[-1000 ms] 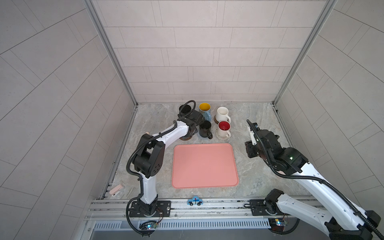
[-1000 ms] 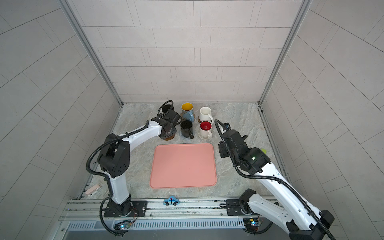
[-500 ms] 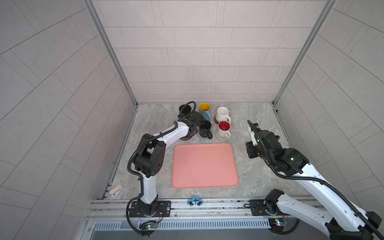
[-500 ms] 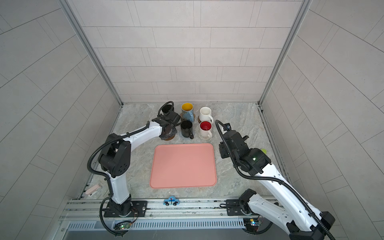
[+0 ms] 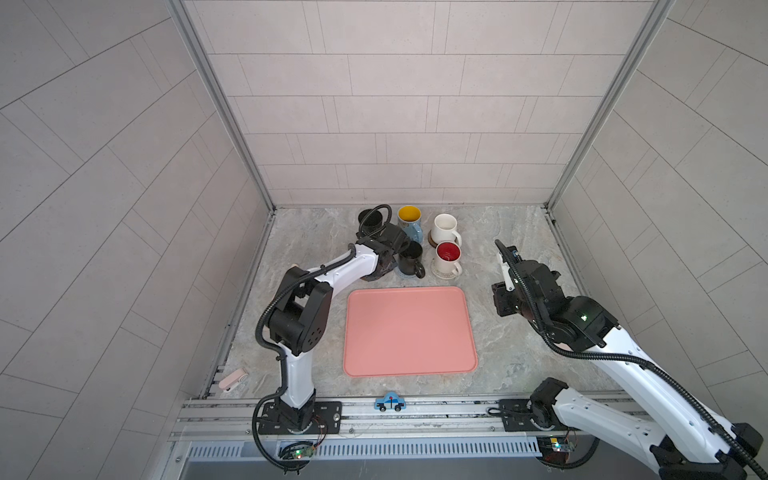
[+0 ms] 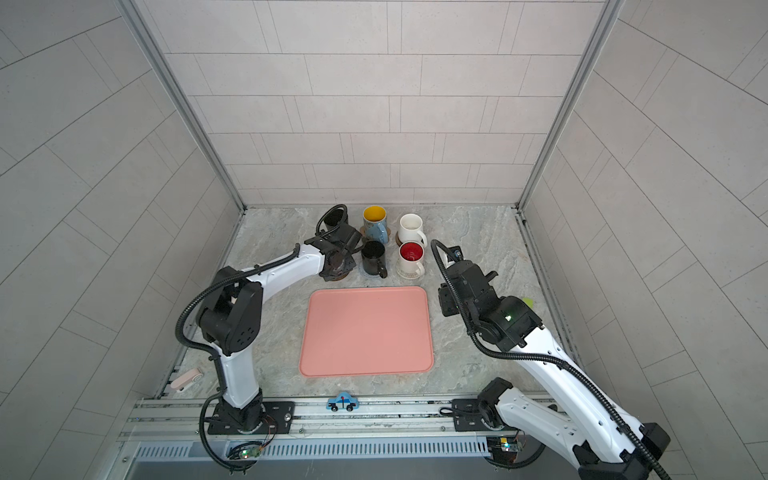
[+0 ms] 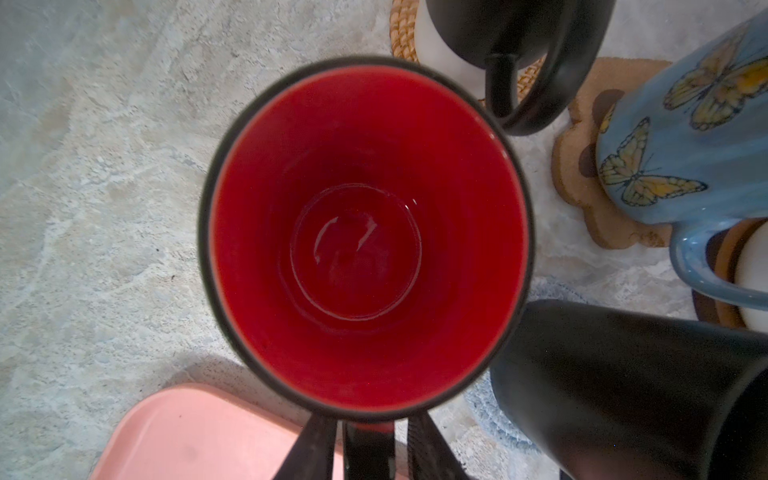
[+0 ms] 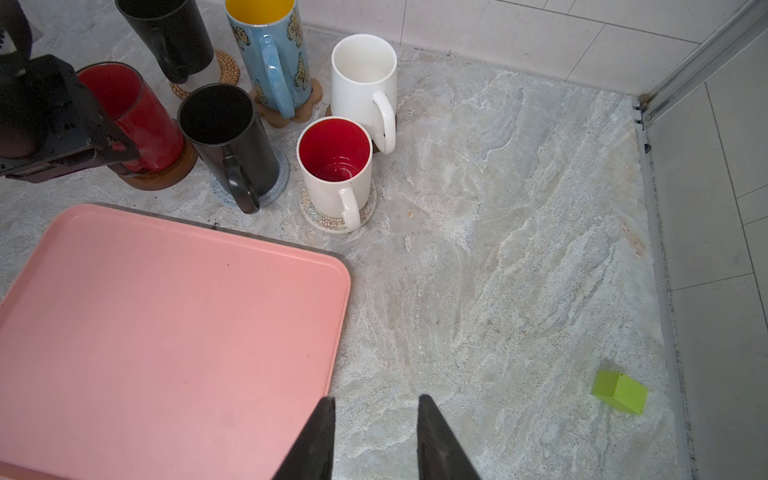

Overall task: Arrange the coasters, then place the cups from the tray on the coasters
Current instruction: 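Lower the red mug onto the brown wooden coaster with the left gripper, then open the left gripper and raise it off the red mug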

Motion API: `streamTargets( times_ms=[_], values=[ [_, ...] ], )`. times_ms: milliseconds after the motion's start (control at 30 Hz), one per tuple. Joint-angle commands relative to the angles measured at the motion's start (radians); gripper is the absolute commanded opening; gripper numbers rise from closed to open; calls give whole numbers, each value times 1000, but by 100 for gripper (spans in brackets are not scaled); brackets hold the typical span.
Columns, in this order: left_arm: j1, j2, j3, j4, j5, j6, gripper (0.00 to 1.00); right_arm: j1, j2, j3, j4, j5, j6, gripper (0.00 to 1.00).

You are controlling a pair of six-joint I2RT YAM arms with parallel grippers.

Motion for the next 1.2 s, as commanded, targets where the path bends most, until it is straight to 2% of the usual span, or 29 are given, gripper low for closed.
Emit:
streamTargets(
  times_ms=[0,767,1033,1167],
  values=[
    [-7,-18,-7,0,1,-16,37,-4,-19,-9,-9,20,11,36],
    [-13,-48,-20,31,39,-20,42,-5,-47,-16,-17,52,12,36],
    [-13,-137,-83,64,45,11,50,-5,-62,-24,-5,133,37,37],
    [-15,-222,-162,110,67,42,54,-4,-66,-46,7,235,73,39]
  ],
)
